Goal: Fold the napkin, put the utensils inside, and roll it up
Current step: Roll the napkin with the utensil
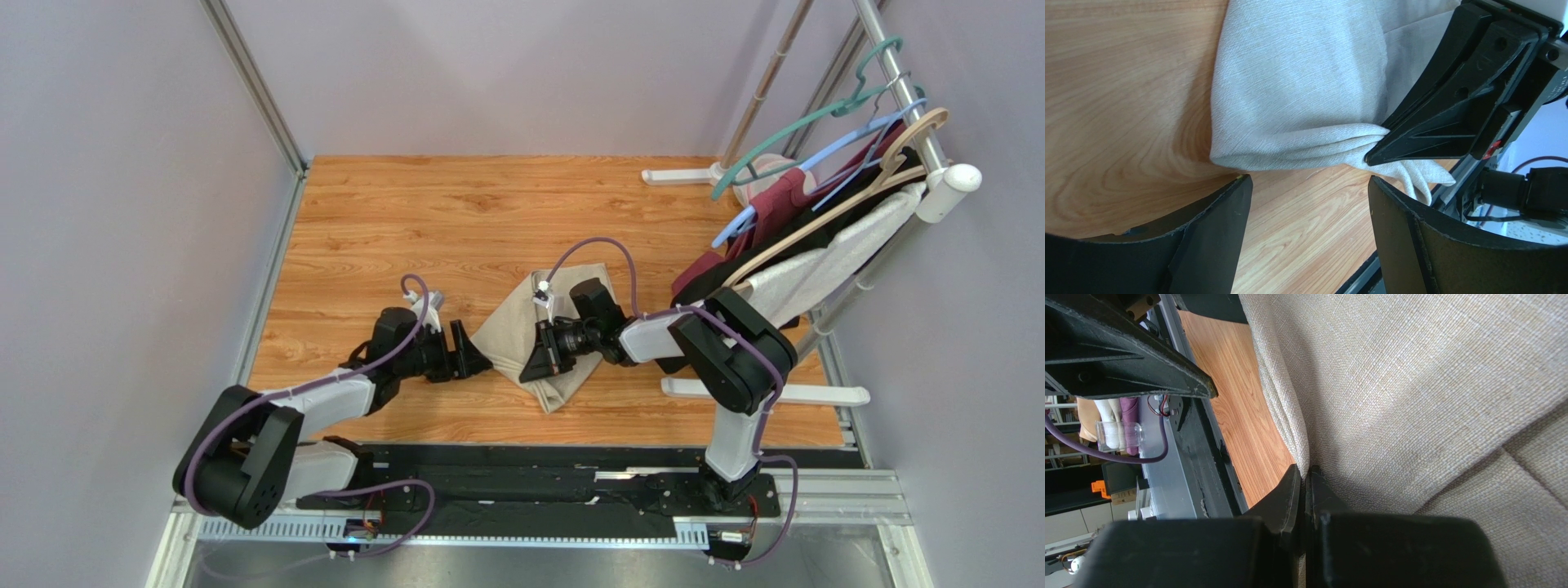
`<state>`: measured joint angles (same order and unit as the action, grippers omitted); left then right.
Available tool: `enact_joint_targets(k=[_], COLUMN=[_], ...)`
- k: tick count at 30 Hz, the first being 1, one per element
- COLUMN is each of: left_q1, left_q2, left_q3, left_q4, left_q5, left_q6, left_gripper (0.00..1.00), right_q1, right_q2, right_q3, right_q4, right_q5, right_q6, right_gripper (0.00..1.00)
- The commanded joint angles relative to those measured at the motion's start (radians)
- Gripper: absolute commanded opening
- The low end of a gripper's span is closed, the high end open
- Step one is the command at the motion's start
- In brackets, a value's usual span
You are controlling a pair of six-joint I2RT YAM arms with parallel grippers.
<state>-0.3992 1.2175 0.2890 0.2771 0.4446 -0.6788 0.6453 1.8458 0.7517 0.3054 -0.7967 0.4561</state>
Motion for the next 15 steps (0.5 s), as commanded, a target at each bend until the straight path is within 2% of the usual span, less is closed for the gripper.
enact_joint_targets(k=[1,7,15], left_q1=[-0.020,-0.046,-0.064], left_q2=[0.063,0.120,0.086], left_q3=[0.036,0.035,0.042], left_q4=[0.071,0.117,0.186], left_q5=[0.042,-0.003,-0.066], left_q6=[-0.053,-0.056,-0.051], left_gripper=[0.79,0.79,0.80], right_q1=[-0.007,-0.009,-0.007], right_q2=[0.013,0.012,0.027], right_q3=[0.008,0.009,0.012], right_q4=[-0.002,-0.003,-0.003], right_q5=[0.043,0.047,0.045], right_q6=[-0.023,-0.027,-0.028], right_gripper=[0.00,0.00,0.00])
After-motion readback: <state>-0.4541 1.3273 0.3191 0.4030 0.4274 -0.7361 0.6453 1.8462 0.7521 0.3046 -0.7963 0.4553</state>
